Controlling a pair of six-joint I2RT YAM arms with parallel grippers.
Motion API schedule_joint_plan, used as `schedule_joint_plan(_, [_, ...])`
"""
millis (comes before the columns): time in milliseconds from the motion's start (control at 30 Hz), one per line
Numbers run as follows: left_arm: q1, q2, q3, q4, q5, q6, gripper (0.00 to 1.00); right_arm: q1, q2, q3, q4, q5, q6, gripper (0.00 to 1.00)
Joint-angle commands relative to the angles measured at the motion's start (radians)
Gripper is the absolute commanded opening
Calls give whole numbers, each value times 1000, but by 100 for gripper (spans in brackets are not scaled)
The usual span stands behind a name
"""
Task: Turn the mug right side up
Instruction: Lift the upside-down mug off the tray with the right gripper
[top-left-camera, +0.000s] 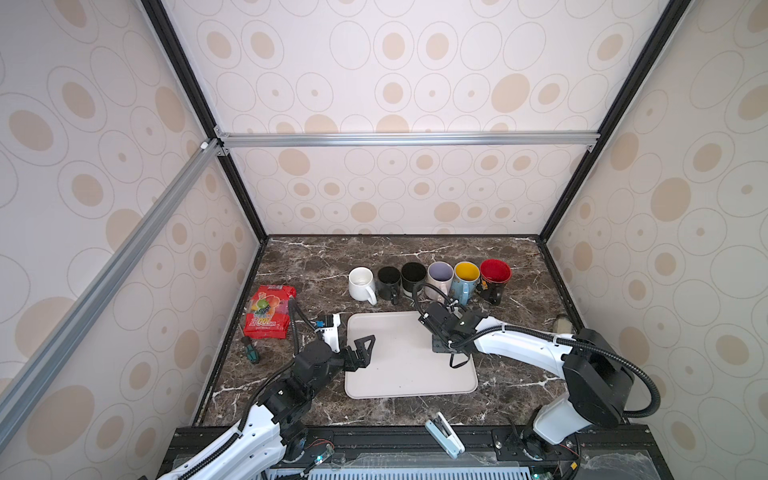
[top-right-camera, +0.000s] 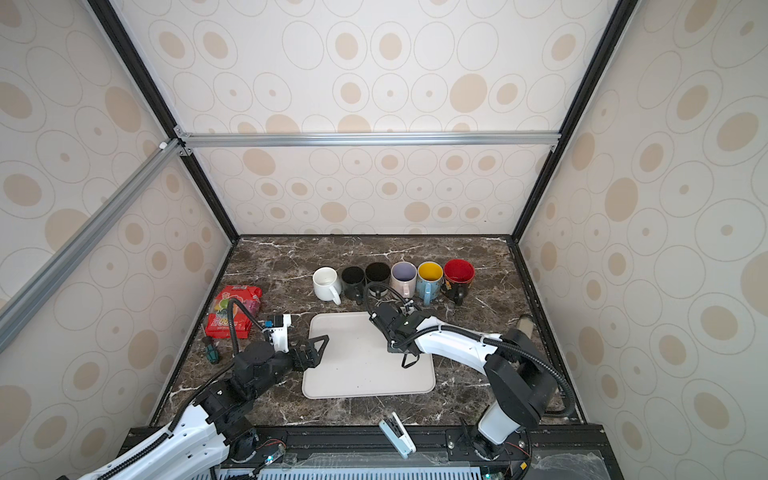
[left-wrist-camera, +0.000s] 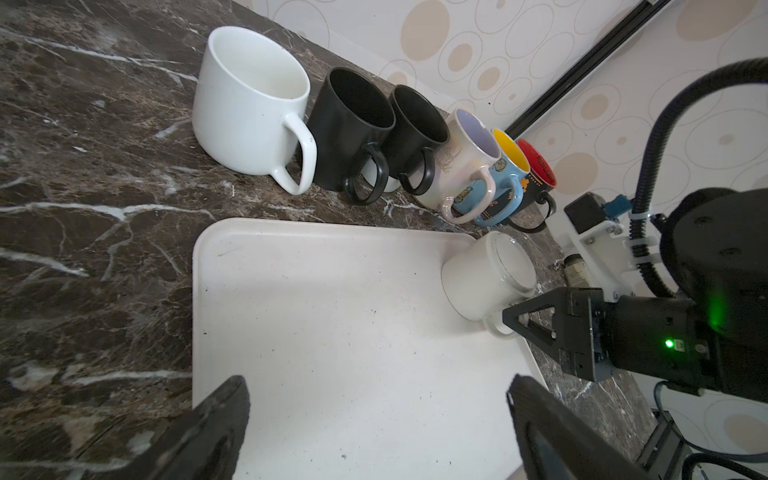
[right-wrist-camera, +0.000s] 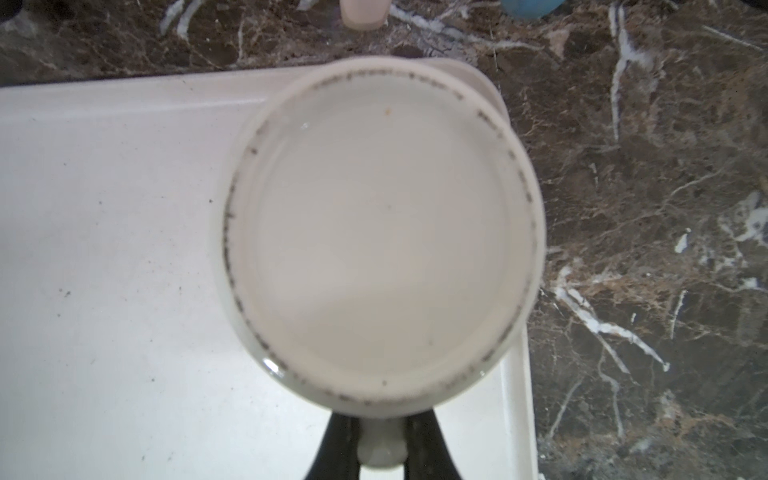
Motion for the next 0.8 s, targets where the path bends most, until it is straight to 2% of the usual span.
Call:
schedule_joint_plan(0, [0,5,6,-16,-7,-10,98,14,-46,-14,4,33,-21,0])
schedule_joint_plan(400, [0,0,15,1,-4,-12,98,52,-72,-13,49,88,-94,0])
schedule_joint_plan(767, [0,46,-43,173,72,-59,97,64,-81,-33,105,7,-103,0])
